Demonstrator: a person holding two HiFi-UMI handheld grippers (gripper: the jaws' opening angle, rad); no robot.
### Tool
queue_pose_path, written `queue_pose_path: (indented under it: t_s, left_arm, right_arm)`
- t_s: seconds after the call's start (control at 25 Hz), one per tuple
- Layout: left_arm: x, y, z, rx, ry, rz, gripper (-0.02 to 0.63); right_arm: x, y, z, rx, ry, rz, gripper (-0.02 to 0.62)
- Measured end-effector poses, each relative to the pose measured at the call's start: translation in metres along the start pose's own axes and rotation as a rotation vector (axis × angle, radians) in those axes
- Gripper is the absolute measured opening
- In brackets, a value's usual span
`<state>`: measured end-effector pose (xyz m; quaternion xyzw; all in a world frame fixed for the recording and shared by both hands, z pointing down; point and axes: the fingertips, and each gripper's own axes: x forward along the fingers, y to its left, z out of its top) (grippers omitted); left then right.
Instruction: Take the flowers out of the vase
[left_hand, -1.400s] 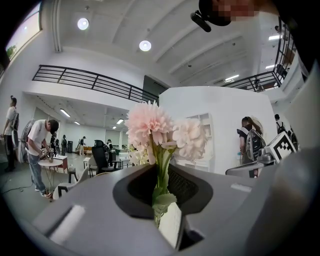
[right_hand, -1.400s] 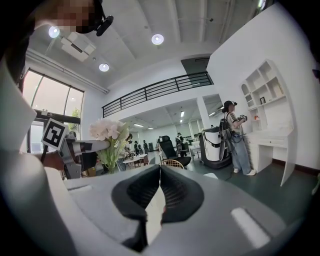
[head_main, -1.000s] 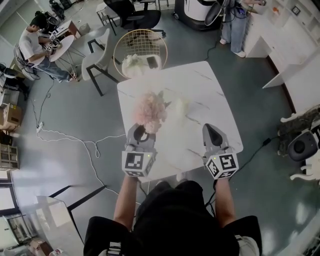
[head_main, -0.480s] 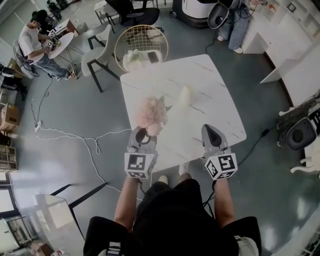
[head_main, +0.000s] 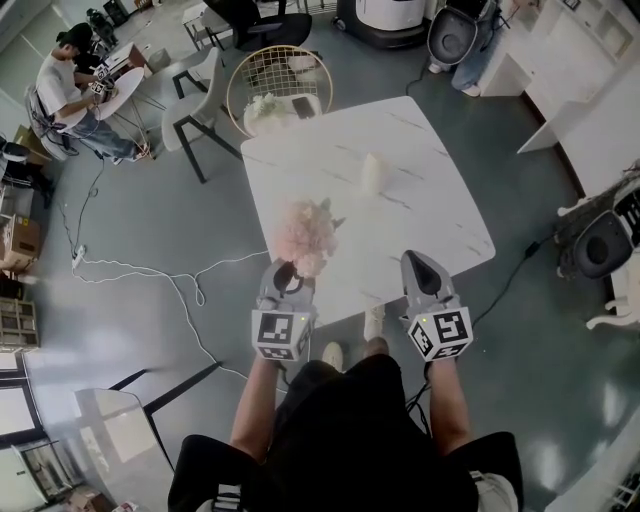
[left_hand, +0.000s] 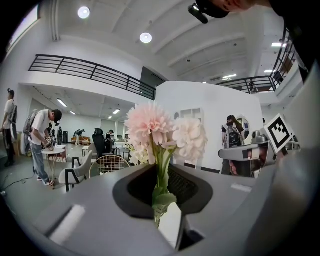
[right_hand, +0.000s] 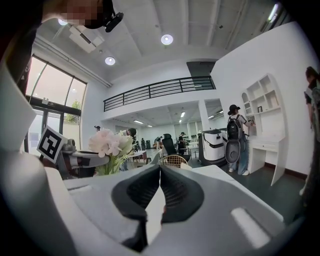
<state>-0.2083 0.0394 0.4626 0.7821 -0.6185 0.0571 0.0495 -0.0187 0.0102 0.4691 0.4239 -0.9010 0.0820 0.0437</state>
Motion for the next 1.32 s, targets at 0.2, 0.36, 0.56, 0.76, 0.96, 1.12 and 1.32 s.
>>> queue_pose_path:
  t_s: [0.2, 0.36, 0.56, 0.76, 0.96, 1.12, 1.32]
  left_arm:
    - [-0.0069, -0.0058, -0.0063, -0.011, 0.012, 0.002, 0.063]
    - [-0.0086, -0.0073, -0.0034, -0.008, 0.007, 0.001, 0.063]
    - [-0.0089, -0.0076, -0.0047, -0.007, 0.005, 0.004, 0.063]
    - [-0.0077, -0.0084, -0.0027, -0.005, 0.001, -0.002, 0.063]
    - [-0.0058, -0.0098, -0.0031, -0.005, 0.0, -0.003, 0.06]
    - [-0.003, -0.0099, -0.0027, -0.006, -0.003, -0.005, 0.055]
    - [-0.004, -0.011, 0.0006, -0.001, -0.006, -0.006, 0.055]
  right_arm:
    - [-0.008, 0.0008, -0.0026, 0.002, 0.0, 0.001, 0.006]
    - [-0.0085, 0.0027, -0.001, 0.002, 0.004, 0.012, 0.006]
    - [-0.0068, 0.0036, -0.0012, 0.003, 0.001, 0.019, 0.006]
    - [-0.0065, 0.0032, -0.0003, 0.002, -0.004, 0.018, 0.006]
    - [-0.0072, 0.0006, -0.0006, 0.003, -0.005, 0.013, 0.006]
    - [-0.0061, -0.0009, -0.0012, 0.003, -0.004, 0.012, 0.006]
    - [-0.0072, 0.0, 0.0002, 0.004, -0.005, 0.014, 0.006]
